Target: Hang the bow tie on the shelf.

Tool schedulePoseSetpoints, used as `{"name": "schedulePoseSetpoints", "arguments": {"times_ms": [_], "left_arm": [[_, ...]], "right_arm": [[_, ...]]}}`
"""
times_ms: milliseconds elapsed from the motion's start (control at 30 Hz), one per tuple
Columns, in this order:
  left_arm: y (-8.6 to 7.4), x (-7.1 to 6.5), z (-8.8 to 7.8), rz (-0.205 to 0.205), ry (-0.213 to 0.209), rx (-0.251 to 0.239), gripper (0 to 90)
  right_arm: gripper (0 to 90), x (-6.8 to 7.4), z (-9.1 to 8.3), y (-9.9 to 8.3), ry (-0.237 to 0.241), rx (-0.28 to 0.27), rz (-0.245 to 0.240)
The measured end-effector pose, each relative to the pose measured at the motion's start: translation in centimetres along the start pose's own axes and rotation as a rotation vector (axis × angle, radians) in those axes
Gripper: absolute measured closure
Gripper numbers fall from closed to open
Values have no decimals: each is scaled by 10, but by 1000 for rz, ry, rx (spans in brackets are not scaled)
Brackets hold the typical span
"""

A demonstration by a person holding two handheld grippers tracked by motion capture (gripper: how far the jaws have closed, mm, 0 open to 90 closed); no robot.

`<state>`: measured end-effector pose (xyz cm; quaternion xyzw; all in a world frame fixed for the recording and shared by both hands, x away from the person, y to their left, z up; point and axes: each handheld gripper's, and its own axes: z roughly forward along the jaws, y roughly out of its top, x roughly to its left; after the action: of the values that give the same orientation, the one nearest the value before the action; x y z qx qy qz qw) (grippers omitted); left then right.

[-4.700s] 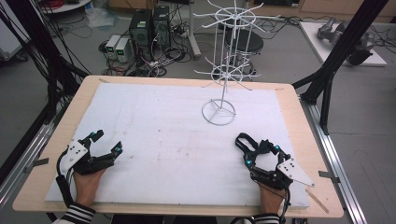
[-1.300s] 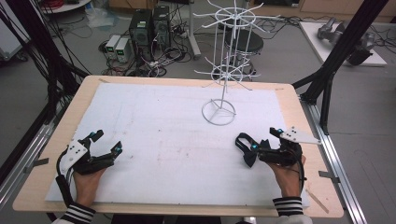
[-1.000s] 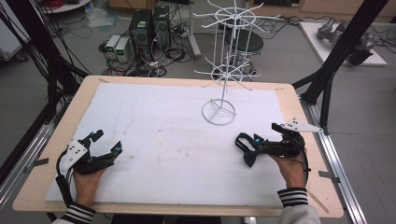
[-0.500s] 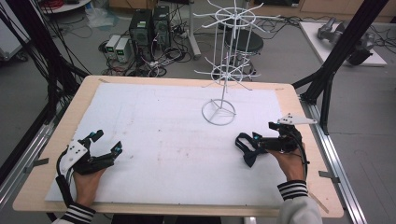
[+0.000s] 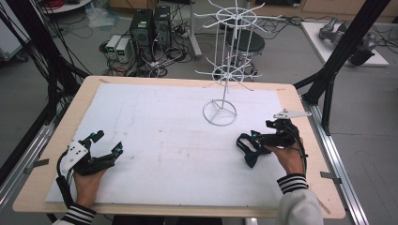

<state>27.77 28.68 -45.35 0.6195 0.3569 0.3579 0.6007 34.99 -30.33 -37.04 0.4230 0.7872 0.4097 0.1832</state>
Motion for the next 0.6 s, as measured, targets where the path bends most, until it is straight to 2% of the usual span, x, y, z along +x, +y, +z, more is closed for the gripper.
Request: {"name": "schedulePoseSetpoints", "arguments": {"times_ms": [167,533,567,600], "left_arm": [[0,0,0,-1,-1,0,157],[0,0,0,1,0,1,157],[0,0,0,1,0,1,158],[0,0,0,1,0,1,157]], "right_arm": [[200,0,4,5,2,21,-6],[253,-6,17,4,13,99,-5],[256,-7,19,5,4,131,-15],[259,-7,20,6,4,139,-22]]}}
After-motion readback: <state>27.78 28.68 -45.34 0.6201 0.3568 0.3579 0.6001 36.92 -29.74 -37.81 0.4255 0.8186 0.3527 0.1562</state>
